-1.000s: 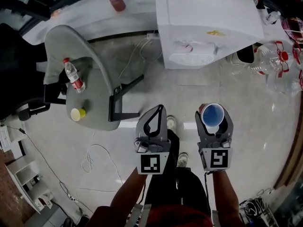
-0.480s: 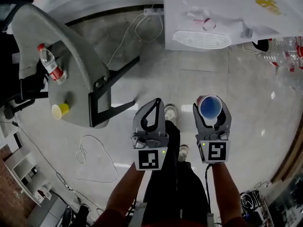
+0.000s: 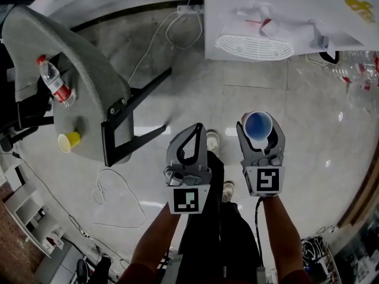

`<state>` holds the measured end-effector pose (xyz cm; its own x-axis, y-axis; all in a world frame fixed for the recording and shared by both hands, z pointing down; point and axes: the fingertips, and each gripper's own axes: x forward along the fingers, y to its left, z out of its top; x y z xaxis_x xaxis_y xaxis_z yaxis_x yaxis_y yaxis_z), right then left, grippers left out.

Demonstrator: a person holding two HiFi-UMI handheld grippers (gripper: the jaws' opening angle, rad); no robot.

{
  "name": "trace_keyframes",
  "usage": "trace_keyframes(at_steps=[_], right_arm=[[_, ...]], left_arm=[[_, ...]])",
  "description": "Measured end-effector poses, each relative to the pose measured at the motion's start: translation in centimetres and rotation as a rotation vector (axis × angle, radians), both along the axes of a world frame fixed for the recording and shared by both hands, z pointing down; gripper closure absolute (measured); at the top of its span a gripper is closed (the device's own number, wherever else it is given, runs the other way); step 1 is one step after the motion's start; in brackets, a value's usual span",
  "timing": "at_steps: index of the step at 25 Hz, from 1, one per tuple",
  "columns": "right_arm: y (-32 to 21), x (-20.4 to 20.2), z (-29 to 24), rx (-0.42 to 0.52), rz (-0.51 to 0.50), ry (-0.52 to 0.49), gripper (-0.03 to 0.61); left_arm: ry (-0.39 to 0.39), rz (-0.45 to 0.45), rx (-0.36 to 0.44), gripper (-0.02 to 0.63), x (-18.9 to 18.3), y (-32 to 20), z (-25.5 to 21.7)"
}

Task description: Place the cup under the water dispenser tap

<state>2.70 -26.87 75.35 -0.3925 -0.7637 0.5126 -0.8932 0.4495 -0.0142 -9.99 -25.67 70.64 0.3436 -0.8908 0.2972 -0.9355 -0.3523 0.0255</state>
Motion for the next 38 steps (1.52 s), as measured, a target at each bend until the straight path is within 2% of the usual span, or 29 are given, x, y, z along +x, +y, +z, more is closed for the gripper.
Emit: trace_keyframes(at_steps=[10,17,22,27,34,38], right_arm=[[-6.9,-1.0,1.2,0.049,-0.010,0.004,0.275],[-11.4,-2.9,1.1,0.077,-0.070,0.024,0.275],[-14.6,-2.9,0.1,0.105,-0.025,-0.005,0.275],[-17.1,-2.3,0.2,0.106,0.022,-0.007,0.274],[-18.6,-2.8,1.7,0.089,0.001,0.057,0.272],[-19.1,-2.6,1.7,0.115,0.011,0.078,0.272]], left_arm=[[0.006,-0.017,-0.017,0.612,-0.3,-0.8,0.5],[0.015,-0.022,-0.020,0.612,-0.5,-0.9,0.1],[0.029,-0.041,-0.030,0.612,-0.8,-1.0,0.5],[0.007,-0.017,-0.033,0.612,-0.7,-1.0,0.6],[0.026,-0.033,-0.037,0.612,-1.3,-1.1,0.7],[0.027,-0.030,-0.040,0.612,-1.5,-1.0,0.7]])
